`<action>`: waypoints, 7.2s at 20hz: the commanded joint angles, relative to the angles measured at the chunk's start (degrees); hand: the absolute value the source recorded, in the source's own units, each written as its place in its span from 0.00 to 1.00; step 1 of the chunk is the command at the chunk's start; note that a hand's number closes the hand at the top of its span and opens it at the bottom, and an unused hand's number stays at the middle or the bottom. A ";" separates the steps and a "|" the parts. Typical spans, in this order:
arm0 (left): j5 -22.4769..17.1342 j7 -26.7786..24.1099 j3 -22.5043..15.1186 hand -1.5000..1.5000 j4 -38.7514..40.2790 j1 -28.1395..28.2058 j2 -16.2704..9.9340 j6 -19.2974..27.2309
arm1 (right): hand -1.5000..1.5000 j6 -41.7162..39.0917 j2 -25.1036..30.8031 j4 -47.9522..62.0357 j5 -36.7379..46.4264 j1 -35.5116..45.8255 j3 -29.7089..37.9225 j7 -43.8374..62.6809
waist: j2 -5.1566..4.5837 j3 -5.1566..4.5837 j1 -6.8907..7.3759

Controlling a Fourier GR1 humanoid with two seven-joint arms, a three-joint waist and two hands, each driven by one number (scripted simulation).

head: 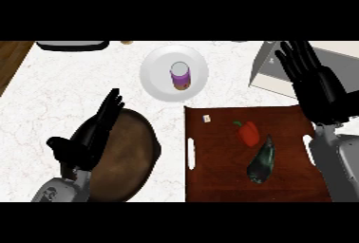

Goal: Pick the bell pepper from the tray and place it in the tiered shelf

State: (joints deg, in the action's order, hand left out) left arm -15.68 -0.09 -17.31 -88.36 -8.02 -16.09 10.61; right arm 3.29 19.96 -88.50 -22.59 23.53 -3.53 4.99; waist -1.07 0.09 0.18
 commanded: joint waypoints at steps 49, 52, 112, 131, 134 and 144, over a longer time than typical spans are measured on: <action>13.23 -4.24 3.80 0.50 11.86 -2.99 3.65 -0.58 | 0.00 -22.19 16.46 -4.48 36.33 0.10 -15.04 22.37 | 1.12 -0.12 -0.39; 14.20 0.07 4.10 0.50 6.65 -2.16 3.80 0.07 | 0.00 -22.14 14.18 -11.68 37.71 -4.46 -14.71 25.86 | 1.17 -0.10 -0.35; 24.76 0.29 15.55 0.50 12.49 -6.80 12.86 -9.28 | 0.00 -23.50 -9.97 12.69 74.26 -3.01 -4.01 10.19 | 1.01 -0.09 -0.20; 24.34 -1.25 16.79 0.50 8.96 -1.49 12.35 -11.48 | 1.00 -13.36 -9.64 14.70 83.57 -12.17 -8.81 -1.27 | 1.05 -0.09 -0.20; 25.70 1.16 15.53 0.50 6.55 -2.81 12.68 -10.57 | 1.00 -13.20 -19.57 13.60 82.38 -5.76 -7.97 22.46 | 1.10 -0.10 0.06; 23.16 3.14 16.97 0.50 5.79 -4.44 11.56 -13.02 | 1.00 9.76 -19.92 9.85 72.35 5.50 -17.86 52.17 | 1.14 -0.06 1.16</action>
State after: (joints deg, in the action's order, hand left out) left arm 8.68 1.82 -1.26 -82.17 -11.35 -3.98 -1.52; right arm 5.25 0.55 -75.39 52.30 25.12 -19.03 50.32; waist -0.03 0.02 1.41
